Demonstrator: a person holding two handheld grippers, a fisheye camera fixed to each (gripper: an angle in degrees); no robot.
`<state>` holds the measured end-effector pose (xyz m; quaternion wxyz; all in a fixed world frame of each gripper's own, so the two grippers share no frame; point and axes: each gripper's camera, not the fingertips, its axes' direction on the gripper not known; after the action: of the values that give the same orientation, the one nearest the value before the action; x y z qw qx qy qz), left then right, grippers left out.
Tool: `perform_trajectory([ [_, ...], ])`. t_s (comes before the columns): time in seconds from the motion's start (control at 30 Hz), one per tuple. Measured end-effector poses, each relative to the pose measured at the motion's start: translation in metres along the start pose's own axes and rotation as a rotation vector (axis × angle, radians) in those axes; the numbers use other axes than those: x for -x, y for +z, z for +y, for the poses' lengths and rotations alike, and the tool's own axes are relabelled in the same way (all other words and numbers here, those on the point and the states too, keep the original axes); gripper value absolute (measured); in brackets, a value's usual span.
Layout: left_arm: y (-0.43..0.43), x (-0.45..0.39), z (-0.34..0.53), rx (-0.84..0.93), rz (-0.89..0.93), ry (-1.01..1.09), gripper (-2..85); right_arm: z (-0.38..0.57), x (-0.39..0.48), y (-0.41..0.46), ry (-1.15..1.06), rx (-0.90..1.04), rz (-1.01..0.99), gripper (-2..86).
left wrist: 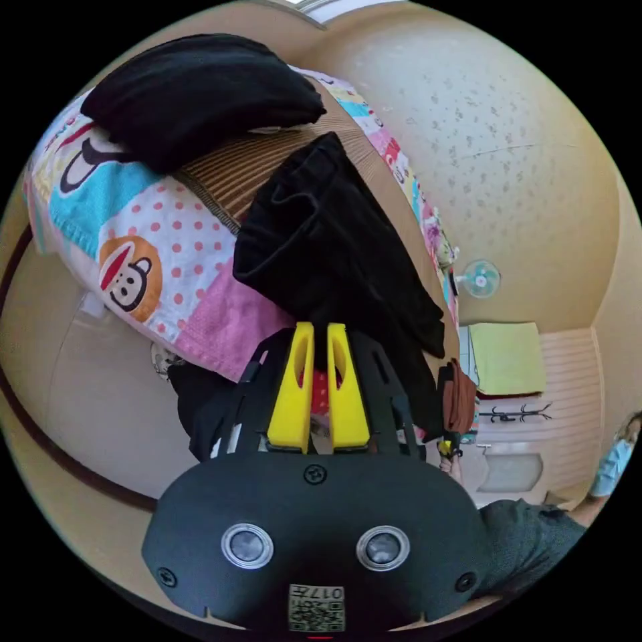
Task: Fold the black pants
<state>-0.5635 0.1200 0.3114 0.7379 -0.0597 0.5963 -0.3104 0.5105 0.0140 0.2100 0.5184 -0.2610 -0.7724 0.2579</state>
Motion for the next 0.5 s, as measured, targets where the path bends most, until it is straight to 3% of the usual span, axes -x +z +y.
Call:
perform_trajectory([
  [0.1,-0.052,-0.006,0.02,-0.206,0.151,0.111,2.8,0.024,-0.005,-0.023,0.131,-0.141,0.037,5.0],
  [0.23,-0.06,0.038,0.052,-0.249,0.113,-0.159,2.1,0.025,-0.022,-0.023,0.272,-0.239,0.001,11.9],
  [0.33,-0.053,0.048,0.075,-0.261,0.154,-0.22,2.2,0.016,-0.025,-0.007,0.283,-0.309,-0.006,14.8],
  [0.5,-0.064,0.045,0.09,-0.315,0.233,-0.182,1.9,0.018,0.003,0.01,0.078,-0.464,0.058,2.3],
])
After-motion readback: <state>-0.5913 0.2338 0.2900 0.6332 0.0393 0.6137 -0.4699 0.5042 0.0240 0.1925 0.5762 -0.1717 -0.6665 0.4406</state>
